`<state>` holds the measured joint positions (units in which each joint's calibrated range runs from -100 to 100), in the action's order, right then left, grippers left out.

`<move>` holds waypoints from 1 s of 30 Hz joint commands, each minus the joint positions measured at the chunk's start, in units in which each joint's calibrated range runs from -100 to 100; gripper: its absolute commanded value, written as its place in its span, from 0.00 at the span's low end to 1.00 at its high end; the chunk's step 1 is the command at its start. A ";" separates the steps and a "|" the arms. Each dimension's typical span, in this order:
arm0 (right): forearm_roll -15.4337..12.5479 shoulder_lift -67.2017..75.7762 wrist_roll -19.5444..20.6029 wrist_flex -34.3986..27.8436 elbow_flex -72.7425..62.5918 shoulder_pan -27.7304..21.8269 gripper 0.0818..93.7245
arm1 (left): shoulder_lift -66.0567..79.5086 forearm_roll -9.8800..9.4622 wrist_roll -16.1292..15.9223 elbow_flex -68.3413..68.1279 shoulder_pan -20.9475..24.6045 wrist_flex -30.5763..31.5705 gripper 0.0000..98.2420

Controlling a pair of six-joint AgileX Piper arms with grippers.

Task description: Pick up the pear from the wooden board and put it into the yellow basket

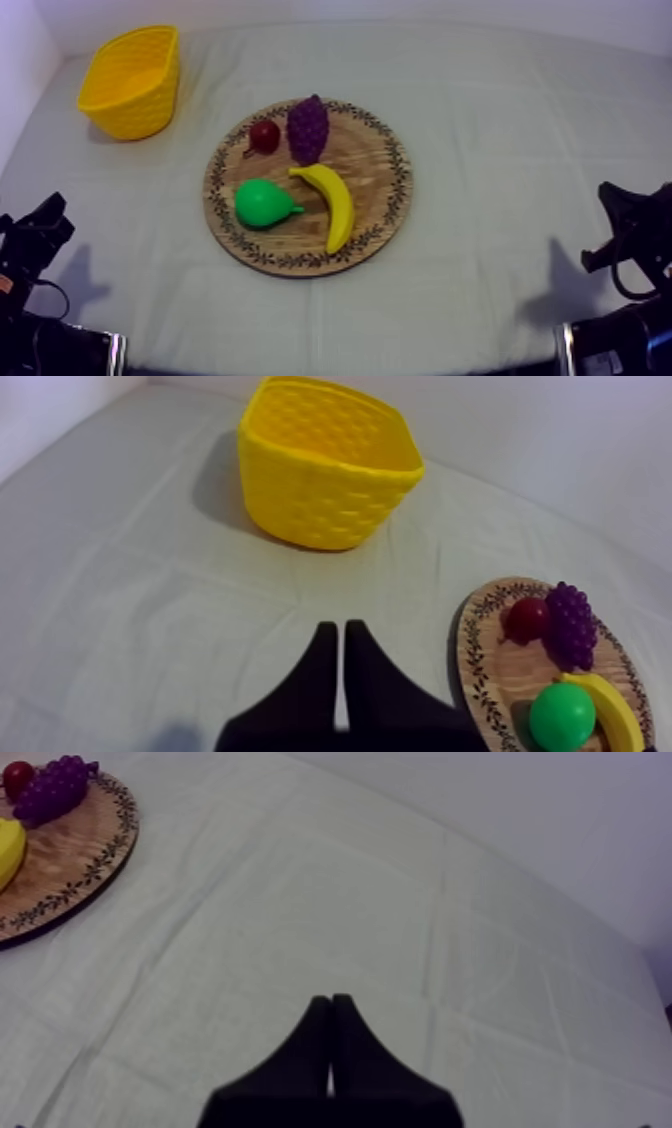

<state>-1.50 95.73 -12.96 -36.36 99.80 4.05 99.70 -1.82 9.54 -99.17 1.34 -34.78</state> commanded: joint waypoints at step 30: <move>0.01 0.03 0.00 -0.02 -0.02 0.01 0.00 | 0.29 0.21 3.19 -0.03 -8.47 0.63 0.00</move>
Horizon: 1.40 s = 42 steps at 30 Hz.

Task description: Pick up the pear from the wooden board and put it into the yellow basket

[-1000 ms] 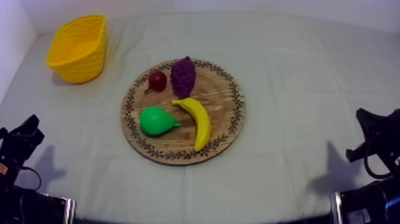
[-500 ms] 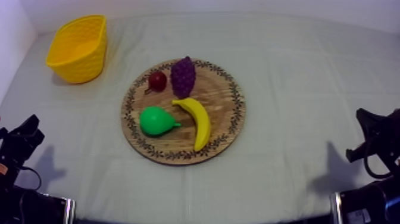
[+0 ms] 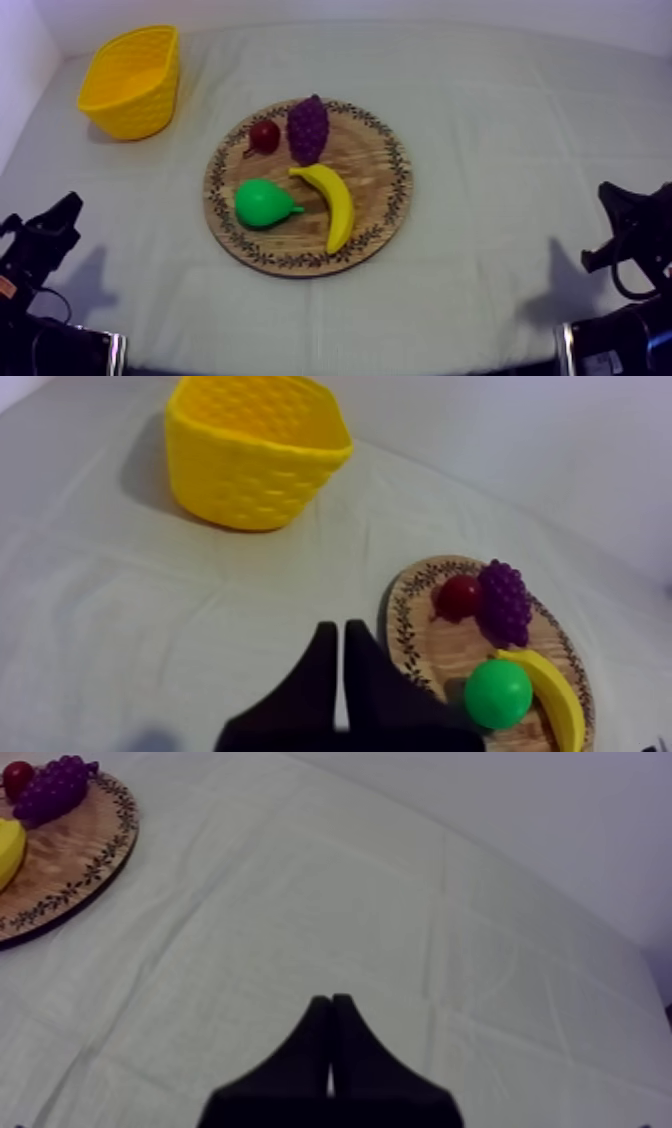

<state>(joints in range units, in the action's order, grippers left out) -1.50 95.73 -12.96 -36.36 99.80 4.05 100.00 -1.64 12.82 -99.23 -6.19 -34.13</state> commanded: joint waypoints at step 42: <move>0.01 0.03 0.00 -0.02 -0.02 0.01 0.00 | -44.58 20.55 -30.50 26.13 -0.65 -16.51 0.00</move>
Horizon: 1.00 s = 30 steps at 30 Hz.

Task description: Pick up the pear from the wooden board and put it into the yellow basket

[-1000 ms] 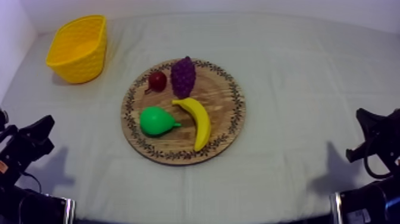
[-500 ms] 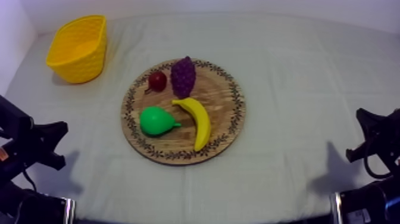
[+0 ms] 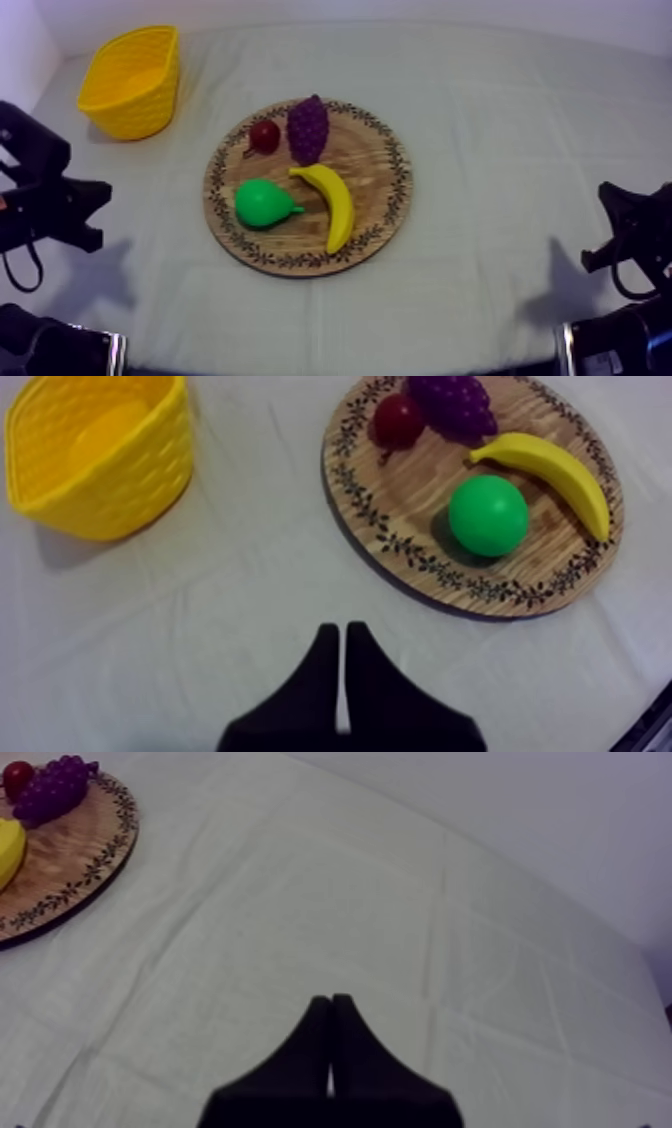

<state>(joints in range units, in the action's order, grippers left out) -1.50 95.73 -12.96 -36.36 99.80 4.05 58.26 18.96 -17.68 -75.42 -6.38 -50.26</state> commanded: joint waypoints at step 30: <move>0.01 0.03 -0.01 -0.02 -0.02 0.01 0.00 | -47.98 -12.52 13.22 49.07 -16.10 -20.93 0.00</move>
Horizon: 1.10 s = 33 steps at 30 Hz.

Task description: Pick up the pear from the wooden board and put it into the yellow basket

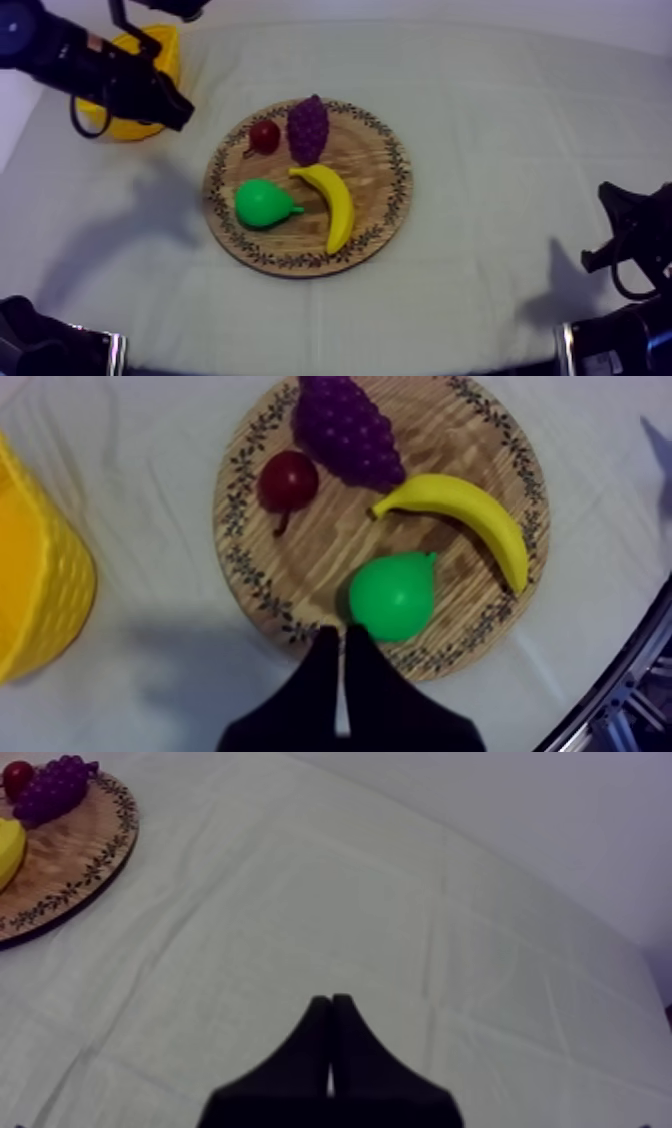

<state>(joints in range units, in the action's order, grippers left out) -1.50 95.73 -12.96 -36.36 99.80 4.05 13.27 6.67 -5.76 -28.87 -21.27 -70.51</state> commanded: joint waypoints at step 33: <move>0.01 0.03 -0.01 -0.02 -0.02 0.01 0.00 | -14.76 -4.10 4.72 23.12 -8.76 -17.61 0.00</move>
<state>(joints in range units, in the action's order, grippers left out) -1.50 95.73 -12.96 -36.36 99.80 4.05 -1.51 2.40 3.23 -5.74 -30.06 -88.02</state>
